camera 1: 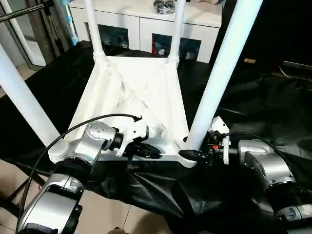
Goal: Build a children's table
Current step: Rotate leg to tighten
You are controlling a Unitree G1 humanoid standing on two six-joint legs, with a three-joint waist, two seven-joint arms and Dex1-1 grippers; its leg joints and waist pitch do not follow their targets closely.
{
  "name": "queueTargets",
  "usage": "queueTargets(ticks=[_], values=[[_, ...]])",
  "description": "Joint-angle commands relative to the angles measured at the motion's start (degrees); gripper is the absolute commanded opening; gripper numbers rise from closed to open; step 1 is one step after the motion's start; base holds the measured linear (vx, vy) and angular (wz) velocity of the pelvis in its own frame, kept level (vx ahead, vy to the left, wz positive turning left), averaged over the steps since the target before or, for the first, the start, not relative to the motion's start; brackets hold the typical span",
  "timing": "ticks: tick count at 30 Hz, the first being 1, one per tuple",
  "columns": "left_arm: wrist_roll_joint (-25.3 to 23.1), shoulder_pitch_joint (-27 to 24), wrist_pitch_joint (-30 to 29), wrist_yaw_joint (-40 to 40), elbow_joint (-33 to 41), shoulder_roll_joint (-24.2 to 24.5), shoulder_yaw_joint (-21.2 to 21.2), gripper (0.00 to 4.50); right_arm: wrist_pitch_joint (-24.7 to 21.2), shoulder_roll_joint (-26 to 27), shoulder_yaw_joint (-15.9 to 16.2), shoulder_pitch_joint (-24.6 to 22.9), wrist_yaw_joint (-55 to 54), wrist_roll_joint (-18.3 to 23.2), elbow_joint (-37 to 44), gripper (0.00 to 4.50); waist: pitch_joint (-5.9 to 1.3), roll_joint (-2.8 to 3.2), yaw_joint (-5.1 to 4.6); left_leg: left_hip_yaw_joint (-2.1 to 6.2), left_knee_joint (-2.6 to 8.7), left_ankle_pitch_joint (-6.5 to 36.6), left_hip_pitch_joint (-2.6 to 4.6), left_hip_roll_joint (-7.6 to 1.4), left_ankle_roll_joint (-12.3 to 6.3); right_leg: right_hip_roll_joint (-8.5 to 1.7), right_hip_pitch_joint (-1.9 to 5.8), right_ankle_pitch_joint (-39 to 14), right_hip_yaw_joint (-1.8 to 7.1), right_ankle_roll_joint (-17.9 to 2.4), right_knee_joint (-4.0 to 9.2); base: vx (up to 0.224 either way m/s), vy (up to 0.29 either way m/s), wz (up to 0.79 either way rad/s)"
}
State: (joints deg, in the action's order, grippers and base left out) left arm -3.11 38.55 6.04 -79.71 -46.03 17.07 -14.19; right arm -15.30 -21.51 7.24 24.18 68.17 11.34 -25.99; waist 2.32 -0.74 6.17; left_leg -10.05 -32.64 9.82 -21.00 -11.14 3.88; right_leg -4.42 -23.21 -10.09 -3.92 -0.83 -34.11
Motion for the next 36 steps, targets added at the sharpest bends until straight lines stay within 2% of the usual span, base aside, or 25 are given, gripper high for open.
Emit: queueTargets(ticks=[1,4,5,6,8,10,11,12,13,14,16,17,18,21,22,24,28,29,30,31,33,34,35,36], values=[[0.26,0.73,0.94,0.34,0.38,-1.98,-1.48,0.0,-1.43,1.65,3.18,-0.97,2.2,1.28,3.27,2.66,-3.29,-0.38,0.0,0.07,3.31,10.71,0.55,-2.33,-3.42,-3.88,3.18,-9.94,2.46,-12.71,3.65,0.0,0.0,0.0],[-0.23,1.09,0.74,3.99,-0.46,-2.72,-0.89,0.0,-0.89,3.49,2.11,-2.1,-1.86,0.96,3.13,2.65,-3.2,-0.3,0.19,0.07,3.37,11.22,0.61,-2.38,-3.12,-3.96,3.0,-11.31,2.48,-12.24,3.8,0.0,0.0,0.0],[-0.35,1.22,0.72,5.0,-0.65,-2.98,-0.74,0.0,-0.37,4.04,1.78,-2.26,-3.15,0.76,2.86,2.65,-3.07,-0.37,0.12,0.13,3.53,12.5,0.64,-2.3,-2.6,-4.01,3.0,-13.66,2.43,-11.69,4.07,0.0,0.0,0.0],[-0.63,1.53,0.26,7.67,-1.08,-3.67,-0.23,0.0,0.3,5.52,0.85,-1.95,-6.86,0.07,1.39,2.64,-3.05,-0.19,0.11,0.2,3.64,13.13,0.77,-2.37,-2.18,-4.09,2.91,-14.97,2.44,-11.4,4.18,0.0,0.0,0.0],[-0.8,1.89,-0.45,10.77,-1.55,-4.68,0.44,0.0,1.06,7.72,-0.6,-1.21,-12.77,-1.04,-1.19,2.64,-2.72,-0.31,-0.36,0.43,3.96,16.57,0.99,-2.16,-0.65,-4.24,2.62,-22.09,2.46,-9.42,5.03,0.0,0.0,0.0],[-1.09,2.01,-0.94,12.93,-1.6,-5.57,0.63,0.0,1.25,9.58,-2.01,-0.4,-17.53,-1.45,-3.41,2.64,-2.54,-0.21,-0.69,0.64,4.15,18.5,1.21,-2.12,0.06,-4.31,2.41,-25.44,2.42,-8.58,5.36,0.0,0.0,0.0],[-1.28,2.03,-1.22,14.07,-1.53,-6.1,0.69,0.0,1.19,10.69,-2.9,0.05,-20.37,-1.64,-4.59,2.64,-2.47,-0.2,-1.29,0.96,4.26,20.44,1.33,-1.97,0.72,-4.42,2.4,-29.79,2.28,-7.01,5.87,0.0,0.0,0.0],[-1.53,2.07,-1.89,15.73,-1.49,-7.04,0.71,0.0,1.19,12.28,-3.99,0.79,-24.6,-2.01,-6.37,2.64,-2.5,-0.22,-1.51,0.98,4.27,20.64,1.35,-1.97,0.75,-4.4,2.33,-30.25,2.31,-6.75,6.0,0.0,0.0,0.0],[-1.89,2.12,-2.31,17.42,-1.46,-7.97,0.64,0.0,1.01,13.74,-4.67,1.27,-27.83,-2.26,-7.51,2.64,-2.42,0.06,-1.84,1.09,4.33,20.9,1.29,-1.92,0.93,-4.33,2.25,-30.67,2.3,-6.47,6.05,0.0,0.0,0.0],[-2.23,2.12,-2.94,19.09,-1.38,-9.09,0.5,0.0,0.87,15.37,-5.1,1.8,-31.73,-2.91,-8.71,2.64,-2.52,-0.09,-2.17,1.16,4.38,20.74,1.16,-1.89,1.06,-4.34,2.36,-30.49,2.23,-6.23,6.13,0.0,0.0,0.0],[-2.41,2.15,-3.08,20.09,-1.42,-9.63,0.44,0.0,0.97,16.15,-5.22,1.97,-33.35,-3.26,-9.12,2.64,-2.45,-0.15,-2.4,1.04,4.34,21.13,1.32,-1.84,0.92,-4.16,2.07,-30.37,2.31,-6.11,6.22,0.0,0.0,0.0],[-2.71,2.06,-3.7,22.83,-1.28,-11.58,0.24,0.0,1.95,18.64,-4.91,2.55,-38.28,-5.04,-10.58,2.64,-2.46,-0.02,-2.81,1.01,4.29,21.44,1.36,-1.8,0.75,-4.13,1.97,-29.9,2.42,-6.4,6.2,0.0,0.0,0.0],[-2.72,1.95,-3.76,23.26,-1.12,-12.03,0.2,0.0,2.47,19.11,-4.72,2.58,-38.55,-5.29,-10.73,2.64,-2.48,0.0,-2.91,1.03,4.31,21.37,1.38,-1.78,0.88,-4.14,1.92,-29.72,2.41,-6.53,6.17,0.0,0.0,0.0],[-2.61,1.5,-4.09,23.95,-0.27,-13.13,-0.11,0.0,5.17,20.1,-4.02,2.67,-38.63,-6.19,-11.01,2.64,-2.53,-0.05,-2.92,0.9,4.22,21.44,1.42,-1.68,-0.23,-4.01,1.96,-29.14,2.46,-6.46,6.31,0.0,0.0,0.0],[-2.6,1.49,-4.1,23.92,-0.25,-13.14,-0.12,0.0,5.24,20.1,-4.02,2.68,-38.63,-6.2,-11.03,2.99,-2.53,-0.05,-2.92,0.9,4.22,21.44,1.42,-1.68,-0.23,-4.01,1.96,-29.14,2.46,-6.46,6.31,0.0,0.0,0.0],[-2.27,1.15,-3.88,22.36,0.28,-12.7,-0.17,0.0,5.14,19.55,-4.89,3.24,-36.25,-4.54,-11.16,3.34,-2.6,0.09,-2.96,0.89,4.37,20.86,1.14,-1.81,-0.56,-3.89,2.19,-26.16,2.55,-7.33,5.99,0.0,0.0,0.0],[-1.7,0.69,-2.96,19.17,1.02,-10.68,-0.22,0.0,5.38,16.6,-3.46,2.96,-30.23,-4.19,-8.68,3.55,-2.8,0.09,-2.83,0.76,4.3,19.72,1.01,-1.91,-1.0,-3.83,2.53,-21.78,2.67,-8.79,5.48,0.0,0.0,0.0],[-1.22,0.51,-2.31,17.44,1.18,-9.82,-0.2,0.0,5.58,15.38,-2.87,2.66,-27.95,-4.05,-7.47,3.77,-2.93,0.23,-2.77,0.64,4.19,17.84,0.82,-1.93,-1.44,-3.8,2.76,-17.81,2.76,-9.94,5.07,0.0,0.0,0.0],[-0.84,0.38,-1.81,16.26,1.29,-9.42,-0.18,0.0,5.64,14.82,-2.74,2.5,-26.73,-3.78,-6.88,3.8,-3.06,0.18,-2.7,0.57,4.07,17.17,0.86,-1.89,-1.65,-3.78,2.84,-16.43,2.76,-10.33,4.95,0.0,0.0,0.0],[-0.21,0.14,-1.34,13.1,1.65,-7.94,-0.28,0.0,5.17,12.9,-2.33,1.8,-21.72,-2.11,-4.51,3.8,-3.23,0.03,-2.6,0.4,3.86,15.43,0.74,-1.73,-2.49,-3.72,3.14,-13.54,2.74,-11.07,4.68,0.0,0.0,0.0],[-0.08,0.02,-0.64,10.75,1.81,-6.68,-0.59,0.0,4.72,11.26,-1.78,1.24,-17.69,-0.82,-2.77,3.8,-3.67,0.14,-2.26,0.32,3.48,11.02,0.49,-1.92,-4.0,-3.72,3.59,-6.28,2.75,-12.81,3.74,0.0,0.0,0.0],[-0.08,0.02,-0.64,10.75,1.81,-6.68,-0.59,0.0,4.72,11.26,-1.78,1.24,-17.69,-0.82,-2.77,3.8,-3.68,0.17,-2.16,0.27,3.37,9.59,0.4,-1.95,-4.6,-3.58,3.62,-3.69,2.66,-13.45,3.47,0.0,0.0,0.0],[-0.05,0.03,0.14,8.77,1.6,-5.59,-0.78,0.0,5.4,9.28,-0.79,0.57,-13.88,-0.64,-1.47,3.8,-3.72,0.17,-1.85,0.04,3.08,7.44,0.41,-2.04,-5.84,-3.44,3.54,0.59,2.46,-14.97,2.97,0.0,0.0,0.0],[0.07,0.12,0.57,7.9,1.36,-5.11,-0.72,0.0,5.35,7.9,-0.04,0.11,-11.37,-0.61,-0.8,3.8,-3.81,0.17,-1.63,0.03,2.97,6.99,0.39,-2.05,-6.18,-3.47,3.68,1.29,2.4,-15.19,2.84,0.0,0.0,0.0]])
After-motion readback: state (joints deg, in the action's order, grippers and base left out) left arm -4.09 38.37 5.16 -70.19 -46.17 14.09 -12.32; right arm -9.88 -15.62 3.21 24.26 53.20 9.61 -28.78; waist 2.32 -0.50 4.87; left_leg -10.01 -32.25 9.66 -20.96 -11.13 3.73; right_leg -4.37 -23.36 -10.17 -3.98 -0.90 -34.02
